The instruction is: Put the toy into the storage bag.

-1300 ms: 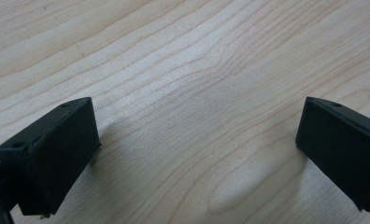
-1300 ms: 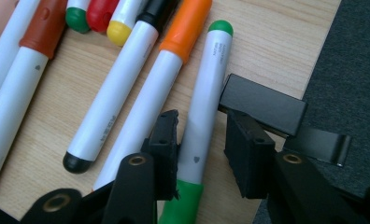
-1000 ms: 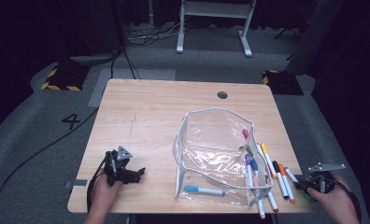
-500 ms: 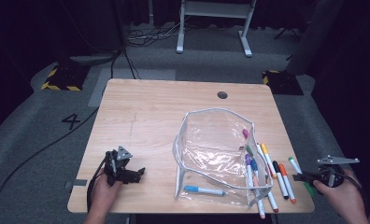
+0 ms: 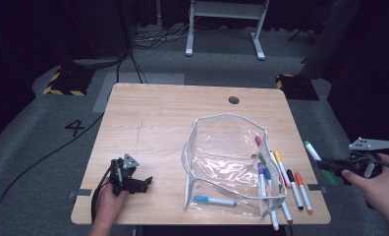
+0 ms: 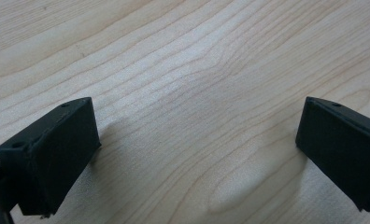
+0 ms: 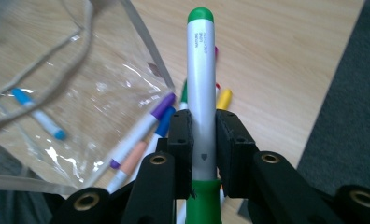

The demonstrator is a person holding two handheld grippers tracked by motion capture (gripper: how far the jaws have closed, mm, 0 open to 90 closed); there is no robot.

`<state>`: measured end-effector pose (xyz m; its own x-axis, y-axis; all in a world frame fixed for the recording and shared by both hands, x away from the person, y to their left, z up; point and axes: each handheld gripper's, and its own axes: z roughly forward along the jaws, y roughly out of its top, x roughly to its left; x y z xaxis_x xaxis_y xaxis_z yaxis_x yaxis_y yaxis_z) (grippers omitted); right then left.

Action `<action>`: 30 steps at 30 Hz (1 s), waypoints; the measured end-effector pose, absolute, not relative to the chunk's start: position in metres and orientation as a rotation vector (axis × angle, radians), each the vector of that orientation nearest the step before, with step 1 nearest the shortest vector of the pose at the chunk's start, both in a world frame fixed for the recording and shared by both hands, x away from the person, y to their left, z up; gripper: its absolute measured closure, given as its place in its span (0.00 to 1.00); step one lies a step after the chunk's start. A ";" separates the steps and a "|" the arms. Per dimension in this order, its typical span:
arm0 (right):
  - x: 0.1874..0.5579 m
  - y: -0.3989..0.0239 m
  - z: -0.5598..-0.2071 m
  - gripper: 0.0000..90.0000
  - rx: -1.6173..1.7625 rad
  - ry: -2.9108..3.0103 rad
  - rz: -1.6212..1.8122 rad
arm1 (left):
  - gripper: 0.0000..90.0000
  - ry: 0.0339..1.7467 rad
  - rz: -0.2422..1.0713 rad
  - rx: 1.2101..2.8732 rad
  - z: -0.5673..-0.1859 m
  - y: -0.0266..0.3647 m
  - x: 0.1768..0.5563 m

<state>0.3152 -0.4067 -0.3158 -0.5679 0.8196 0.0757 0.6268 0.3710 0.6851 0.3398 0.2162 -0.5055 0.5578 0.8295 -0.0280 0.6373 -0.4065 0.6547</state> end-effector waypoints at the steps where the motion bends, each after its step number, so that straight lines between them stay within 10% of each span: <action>1: 0.318 -0.398 -0.302 0.86 1.234 2.382 1.012 | 0.00 1.172 0.402 2.173 -0.505 0.216 0.340; 30: 0.357 -0.225 -0.242 0.86 0.592 2.782 1.046 | 0.00 1.172 0.402 2.173 -0.505 0.216 0.340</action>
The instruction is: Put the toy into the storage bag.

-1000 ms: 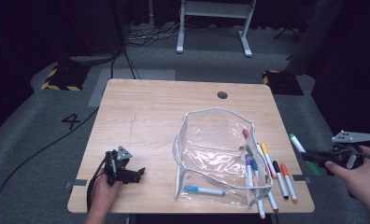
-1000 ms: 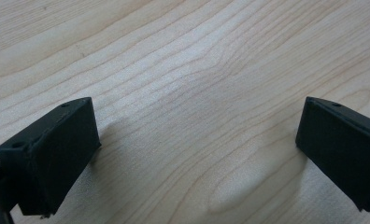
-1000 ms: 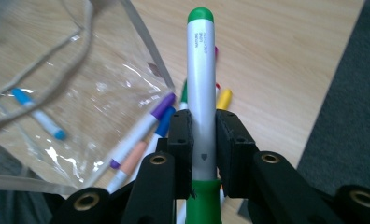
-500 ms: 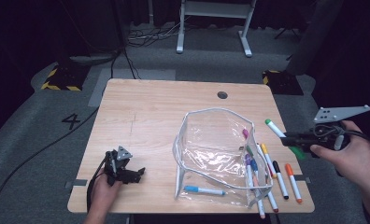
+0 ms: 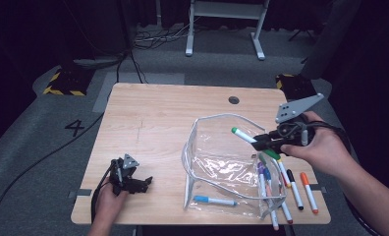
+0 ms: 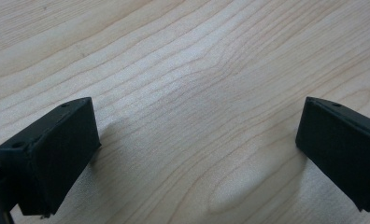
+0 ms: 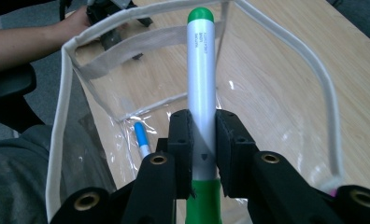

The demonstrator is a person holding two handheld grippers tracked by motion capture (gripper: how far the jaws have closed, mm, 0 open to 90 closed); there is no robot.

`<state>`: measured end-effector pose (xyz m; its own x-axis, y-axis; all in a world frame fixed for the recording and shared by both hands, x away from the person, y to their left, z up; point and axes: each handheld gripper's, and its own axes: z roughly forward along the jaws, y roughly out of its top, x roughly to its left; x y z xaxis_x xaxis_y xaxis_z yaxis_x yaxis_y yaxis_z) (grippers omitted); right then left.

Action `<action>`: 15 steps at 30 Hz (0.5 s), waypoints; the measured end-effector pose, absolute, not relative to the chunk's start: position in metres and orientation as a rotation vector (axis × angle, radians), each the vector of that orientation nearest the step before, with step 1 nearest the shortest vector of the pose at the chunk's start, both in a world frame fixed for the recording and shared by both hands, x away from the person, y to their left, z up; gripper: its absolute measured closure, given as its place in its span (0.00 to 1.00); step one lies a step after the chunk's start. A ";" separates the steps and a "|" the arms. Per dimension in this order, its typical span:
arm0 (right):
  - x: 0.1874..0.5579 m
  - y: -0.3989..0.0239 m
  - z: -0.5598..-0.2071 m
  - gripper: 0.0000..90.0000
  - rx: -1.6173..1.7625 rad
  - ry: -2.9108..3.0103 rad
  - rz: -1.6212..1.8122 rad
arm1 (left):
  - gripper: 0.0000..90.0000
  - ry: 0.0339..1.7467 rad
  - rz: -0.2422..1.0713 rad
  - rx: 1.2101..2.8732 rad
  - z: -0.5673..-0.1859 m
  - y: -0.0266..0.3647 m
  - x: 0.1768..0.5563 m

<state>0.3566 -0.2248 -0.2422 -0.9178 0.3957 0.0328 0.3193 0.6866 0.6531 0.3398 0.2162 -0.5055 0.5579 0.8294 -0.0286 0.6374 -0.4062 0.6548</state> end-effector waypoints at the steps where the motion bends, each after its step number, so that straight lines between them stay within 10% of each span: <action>1: 0.357 -0.225 -0.242 0.86 0.592 2.782 1.046 | 0.00 1.172 0.402 2.173 -0.505 0.216 0.340; 15: 0.375 -0.166 -0.267 0.86 0.382 2.914 0.989 | 0.00 1.172 0.402 2.173 -0.505 0.216 0.340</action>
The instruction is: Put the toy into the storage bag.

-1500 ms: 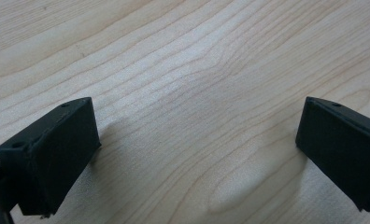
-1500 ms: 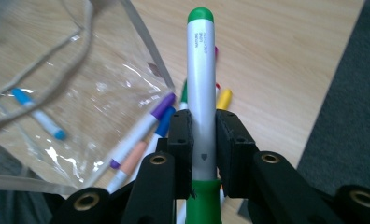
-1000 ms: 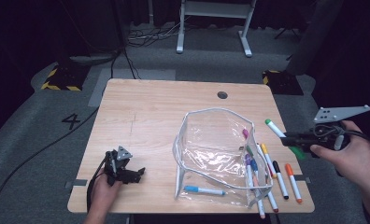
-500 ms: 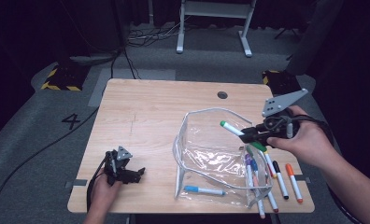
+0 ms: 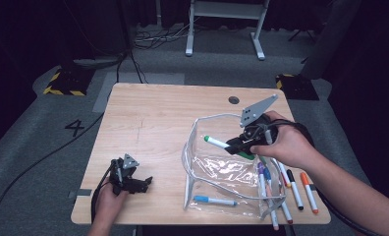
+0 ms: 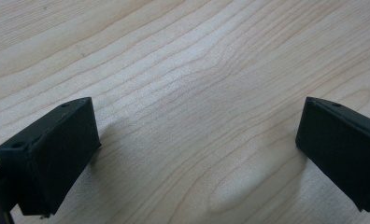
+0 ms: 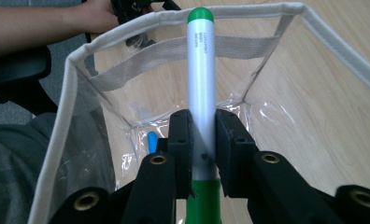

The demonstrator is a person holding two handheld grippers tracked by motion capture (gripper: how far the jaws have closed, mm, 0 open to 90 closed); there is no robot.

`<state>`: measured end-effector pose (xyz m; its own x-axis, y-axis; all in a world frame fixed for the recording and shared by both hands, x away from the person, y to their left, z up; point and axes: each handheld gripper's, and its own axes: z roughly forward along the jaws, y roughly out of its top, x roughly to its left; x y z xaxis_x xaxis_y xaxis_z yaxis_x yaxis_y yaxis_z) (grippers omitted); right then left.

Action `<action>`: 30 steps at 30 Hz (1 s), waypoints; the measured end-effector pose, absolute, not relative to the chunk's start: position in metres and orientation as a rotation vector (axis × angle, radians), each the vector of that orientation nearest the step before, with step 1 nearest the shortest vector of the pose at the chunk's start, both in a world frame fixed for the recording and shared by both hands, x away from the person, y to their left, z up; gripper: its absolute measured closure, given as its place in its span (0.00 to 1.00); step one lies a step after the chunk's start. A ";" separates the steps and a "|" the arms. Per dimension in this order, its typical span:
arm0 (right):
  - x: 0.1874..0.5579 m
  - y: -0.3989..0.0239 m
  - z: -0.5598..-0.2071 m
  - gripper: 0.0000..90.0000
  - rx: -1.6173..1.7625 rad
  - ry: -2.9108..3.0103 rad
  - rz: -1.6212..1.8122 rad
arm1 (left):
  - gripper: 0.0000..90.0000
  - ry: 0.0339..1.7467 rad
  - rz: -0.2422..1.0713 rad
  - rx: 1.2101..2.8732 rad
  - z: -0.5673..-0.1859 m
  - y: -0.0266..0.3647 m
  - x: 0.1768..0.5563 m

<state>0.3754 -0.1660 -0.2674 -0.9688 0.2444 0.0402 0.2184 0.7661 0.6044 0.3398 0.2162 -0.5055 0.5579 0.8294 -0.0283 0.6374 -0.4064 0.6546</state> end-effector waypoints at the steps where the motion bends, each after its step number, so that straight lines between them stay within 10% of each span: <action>1: 0.377 -0.162 -0.271 0.86 0.371 2.926 0.982 | 0.00 1.172 0.402 2.173 -0.505 0.216 0.340; 30: 0.400 -0.114 -0.361 0.86 0.360 3.148 0.640 | 0.00 1.172 0.402 2.173 -0.505 0.216 0.340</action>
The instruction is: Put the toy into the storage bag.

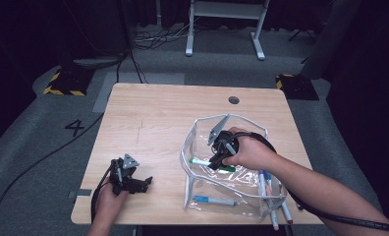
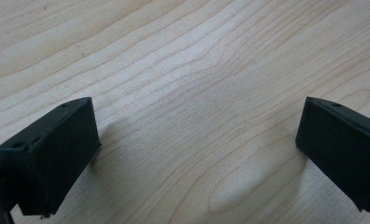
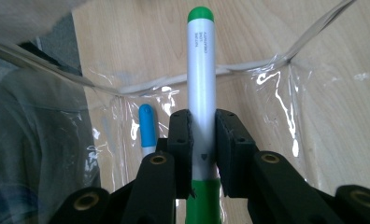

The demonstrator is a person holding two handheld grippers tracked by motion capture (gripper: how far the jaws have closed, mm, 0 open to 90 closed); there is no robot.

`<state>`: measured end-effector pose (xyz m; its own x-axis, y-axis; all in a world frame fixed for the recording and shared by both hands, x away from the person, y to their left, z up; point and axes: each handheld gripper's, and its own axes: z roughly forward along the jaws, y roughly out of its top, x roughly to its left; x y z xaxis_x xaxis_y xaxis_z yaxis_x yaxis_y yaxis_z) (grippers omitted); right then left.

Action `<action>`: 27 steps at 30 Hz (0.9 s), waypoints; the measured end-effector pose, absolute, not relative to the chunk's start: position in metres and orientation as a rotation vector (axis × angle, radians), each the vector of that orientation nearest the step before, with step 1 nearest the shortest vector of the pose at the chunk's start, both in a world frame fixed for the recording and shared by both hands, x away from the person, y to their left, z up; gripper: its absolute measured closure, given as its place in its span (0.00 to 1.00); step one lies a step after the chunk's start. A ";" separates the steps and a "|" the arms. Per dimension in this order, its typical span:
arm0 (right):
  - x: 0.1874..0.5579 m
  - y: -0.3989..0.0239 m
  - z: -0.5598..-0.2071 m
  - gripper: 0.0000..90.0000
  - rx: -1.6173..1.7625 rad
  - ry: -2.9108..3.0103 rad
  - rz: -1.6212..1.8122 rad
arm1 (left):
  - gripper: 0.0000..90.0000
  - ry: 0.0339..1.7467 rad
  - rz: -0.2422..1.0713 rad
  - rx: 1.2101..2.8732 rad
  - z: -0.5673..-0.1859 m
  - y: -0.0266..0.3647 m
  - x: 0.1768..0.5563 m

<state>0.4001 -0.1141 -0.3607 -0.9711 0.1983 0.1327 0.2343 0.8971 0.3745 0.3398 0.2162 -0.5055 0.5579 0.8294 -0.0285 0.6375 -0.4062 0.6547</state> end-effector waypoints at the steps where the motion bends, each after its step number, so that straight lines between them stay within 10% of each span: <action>1: 0.400 -0.114 -0.361 0.86 -0.339 -2.971 -0.604 | 0.00 1.172 0.402 2.173 -0.505 0.216 0.340; 27: 0.402 -0.093 -0.410 0.86 -0.304 -2.975 -0.289 | 0.00 1.172 0.402 2.173 -0.505 0.216 0.340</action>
